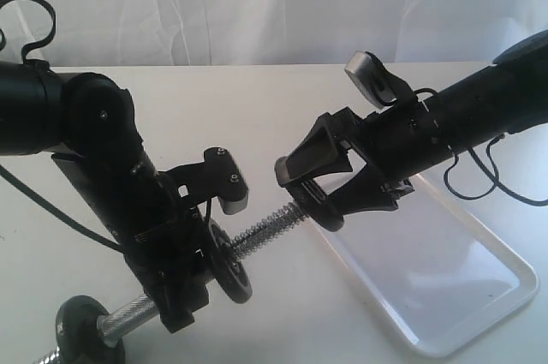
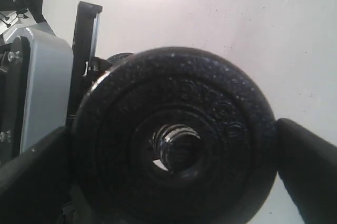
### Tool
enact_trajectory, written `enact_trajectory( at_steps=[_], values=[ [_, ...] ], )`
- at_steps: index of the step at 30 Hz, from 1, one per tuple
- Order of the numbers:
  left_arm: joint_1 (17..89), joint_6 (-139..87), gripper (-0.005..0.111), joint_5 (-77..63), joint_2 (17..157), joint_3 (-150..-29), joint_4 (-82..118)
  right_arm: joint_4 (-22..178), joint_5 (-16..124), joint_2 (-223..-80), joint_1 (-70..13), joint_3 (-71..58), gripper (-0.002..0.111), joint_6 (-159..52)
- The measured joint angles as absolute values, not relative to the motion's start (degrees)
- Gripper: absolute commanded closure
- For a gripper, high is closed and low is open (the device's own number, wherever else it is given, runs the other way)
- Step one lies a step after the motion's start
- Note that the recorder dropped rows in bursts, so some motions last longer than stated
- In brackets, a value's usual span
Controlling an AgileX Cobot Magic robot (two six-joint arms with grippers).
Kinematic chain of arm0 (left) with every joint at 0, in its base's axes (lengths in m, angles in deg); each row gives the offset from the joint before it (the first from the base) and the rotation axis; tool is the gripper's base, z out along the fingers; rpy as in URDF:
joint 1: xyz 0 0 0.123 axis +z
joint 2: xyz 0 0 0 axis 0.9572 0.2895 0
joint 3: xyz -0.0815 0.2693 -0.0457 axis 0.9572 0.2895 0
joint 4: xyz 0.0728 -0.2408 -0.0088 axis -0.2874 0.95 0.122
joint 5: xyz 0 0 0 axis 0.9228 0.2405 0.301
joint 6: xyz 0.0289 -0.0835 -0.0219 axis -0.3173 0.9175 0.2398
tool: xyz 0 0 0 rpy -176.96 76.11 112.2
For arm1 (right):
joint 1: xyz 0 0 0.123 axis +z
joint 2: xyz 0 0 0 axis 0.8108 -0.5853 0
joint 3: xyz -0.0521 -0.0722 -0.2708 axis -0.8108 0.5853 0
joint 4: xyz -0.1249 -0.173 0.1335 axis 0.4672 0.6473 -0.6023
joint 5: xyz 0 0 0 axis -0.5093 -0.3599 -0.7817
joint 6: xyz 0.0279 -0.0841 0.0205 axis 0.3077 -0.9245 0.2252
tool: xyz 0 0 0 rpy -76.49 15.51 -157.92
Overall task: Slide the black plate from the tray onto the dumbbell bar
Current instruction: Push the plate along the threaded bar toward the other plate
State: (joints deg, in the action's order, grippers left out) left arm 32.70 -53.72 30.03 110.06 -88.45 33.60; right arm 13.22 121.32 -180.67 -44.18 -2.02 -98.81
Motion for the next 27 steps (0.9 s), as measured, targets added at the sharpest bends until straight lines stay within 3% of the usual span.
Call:
enact_trajectory(
  at_steps=[27],
  values=[
    [32.70, -47.34, 0.107, 28.32, 110.06, -88.45, 30.89, 13.35, 121.33, -180.67, -43.94, -2.02, 0.108, -98.70]
  ],
)
